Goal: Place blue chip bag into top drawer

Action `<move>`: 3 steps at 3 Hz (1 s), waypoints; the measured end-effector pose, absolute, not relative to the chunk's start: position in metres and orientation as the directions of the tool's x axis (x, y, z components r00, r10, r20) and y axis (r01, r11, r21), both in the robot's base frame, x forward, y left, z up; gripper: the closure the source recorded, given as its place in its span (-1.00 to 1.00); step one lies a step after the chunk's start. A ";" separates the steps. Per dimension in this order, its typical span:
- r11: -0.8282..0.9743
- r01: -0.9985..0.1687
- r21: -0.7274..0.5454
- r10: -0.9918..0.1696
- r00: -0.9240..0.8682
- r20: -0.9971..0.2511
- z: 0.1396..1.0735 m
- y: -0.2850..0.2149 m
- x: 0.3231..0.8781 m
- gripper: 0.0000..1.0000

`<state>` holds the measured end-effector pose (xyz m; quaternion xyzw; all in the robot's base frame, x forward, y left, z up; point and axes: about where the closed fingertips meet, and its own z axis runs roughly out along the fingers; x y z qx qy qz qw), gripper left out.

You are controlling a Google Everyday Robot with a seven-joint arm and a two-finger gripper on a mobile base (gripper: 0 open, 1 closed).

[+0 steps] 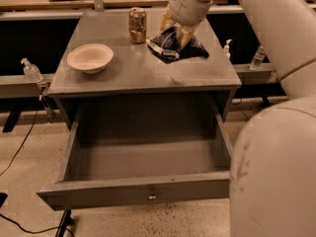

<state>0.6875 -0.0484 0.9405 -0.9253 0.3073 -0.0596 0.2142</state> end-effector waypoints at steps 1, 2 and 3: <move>-0.669 -0.663 -0.336 -0.683 0.727 -0.075 0.944 -0.079 0.637 1.00; -0.581 -0.761 -0.288 -0.755 0.636 -0.160 0.933 -0.093 0.588 1.00; -0.446 -0.860 -0.246 -0.797 0.507 -0.328 0.896 -0.092 0.544 1.00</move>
Offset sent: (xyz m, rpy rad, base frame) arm -0.1907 -0.0787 -0.0350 0.0052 0.4116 -0.3824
